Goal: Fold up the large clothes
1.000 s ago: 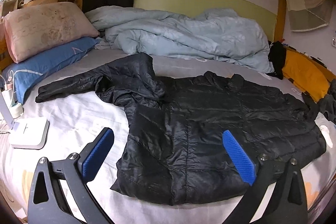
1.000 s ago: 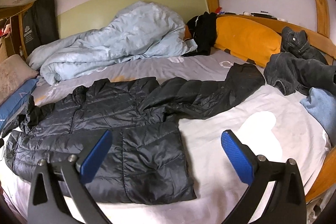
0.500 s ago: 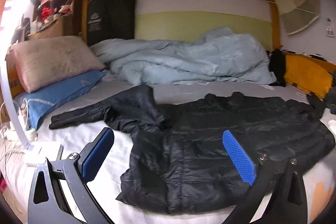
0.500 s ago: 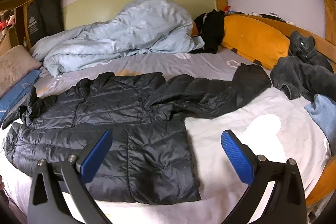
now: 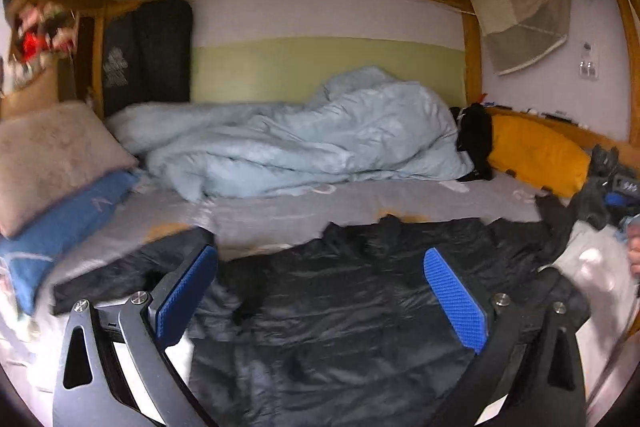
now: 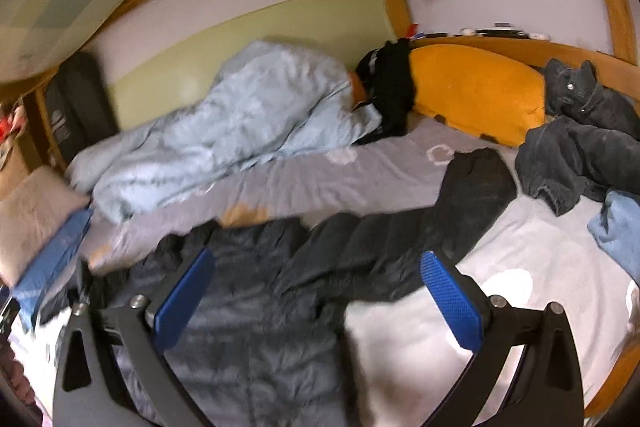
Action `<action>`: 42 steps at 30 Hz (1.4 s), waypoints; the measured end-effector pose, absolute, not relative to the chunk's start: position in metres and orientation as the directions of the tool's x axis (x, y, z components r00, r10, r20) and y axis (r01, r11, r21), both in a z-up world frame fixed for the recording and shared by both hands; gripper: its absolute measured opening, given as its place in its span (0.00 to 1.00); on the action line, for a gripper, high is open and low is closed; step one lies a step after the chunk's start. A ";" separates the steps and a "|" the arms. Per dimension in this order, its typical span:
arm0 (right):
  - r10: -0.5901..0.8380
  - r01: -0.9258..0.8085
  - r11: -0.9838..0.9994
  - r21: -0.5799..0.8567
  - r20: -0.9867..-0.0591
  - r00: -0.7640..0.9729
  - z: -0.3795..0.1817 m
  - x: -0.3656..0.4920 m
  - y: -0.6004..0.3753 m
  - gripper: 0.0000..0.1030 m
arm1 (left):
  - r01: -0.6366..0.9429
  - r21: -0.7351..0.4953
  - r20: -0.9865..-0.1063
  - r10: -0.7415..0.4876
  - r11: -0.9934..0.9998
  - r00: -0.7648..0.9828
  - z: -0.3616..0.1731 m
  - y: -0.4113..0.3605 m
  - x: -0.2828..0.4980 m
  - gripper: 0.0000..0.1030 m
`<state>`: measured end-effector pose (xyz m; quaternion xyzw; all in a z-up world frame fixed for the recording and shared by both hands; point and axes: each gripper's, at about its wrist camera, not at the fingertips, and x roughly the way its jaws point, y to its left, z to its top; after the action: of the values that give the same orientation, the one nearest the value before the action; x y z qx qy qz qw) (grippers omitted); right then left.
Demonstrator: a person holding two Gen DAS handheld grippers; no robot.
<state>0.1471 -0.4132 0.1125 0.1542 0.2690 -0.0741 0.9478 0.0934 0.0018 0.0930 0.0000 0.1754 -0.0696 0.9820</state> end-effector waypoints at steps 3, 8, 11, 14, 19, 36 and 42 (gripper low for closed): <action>-0.036 0.246 0.921 0.301 -0.564 0.825 0.102 0.170 -0.440 1.00 | 0.119 -0.063 -0.394 -0.134 0.991 0.909 0.069 0.004 0.113 1.00; 0.000 0.358 0.853 0.381 -0.685 0.728 0.042 0.198 -0.487 0.92 | 0.074 -0.054 -0.552 -0.092 0.996 0.829 0.010 0.010 0.145 1.00; -0.025 0.426 0.833 0.353 -0.746 0.666 0.017 0.215 -0.505 0.86 | 0.029 -0.049 -0.587 -0.053 0.998 0.808 -0.005 0.015 0.154 1.00; -0.045 0.465 0.823 0.326 -0.779 0.625 0.002 0.230 -0.517 0.79 | 0.012 -0.078 -0.605 -0.057 0.997 0.794 -0.011 0.023 0.154 1.00; -0.069 0.478 0.832 0.282 -0.802 0.593 -0.012 0.254 -0.526 0.59 | 0.012 -0.068 -0.600 -0.051 0.998 0.799 -0.012 0.026 0.150 1.00; -0.020 0.349 0.879 0.324 -0.708 0.706 0.014 0.237 -0.497 0.01 | -0.001 -0.108 -0.547 -0.059 0.994 0.835 0.005 0.029 0.136 1.00; -0.007 0.224 0.949 0.223 -0.693 0.721 0.035 0.225 -0.436 0.01 | 0.007 -0.093 -0.548 -0.057 0.996 0.835 0.002 0.024 0.132 1.00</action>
<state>0.2249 -0.4359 0.0347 0.1470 0.3683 -0.0631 0.9159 0.1324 0.0243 0.0024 -0.0436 0.2871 -0.0166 0.9568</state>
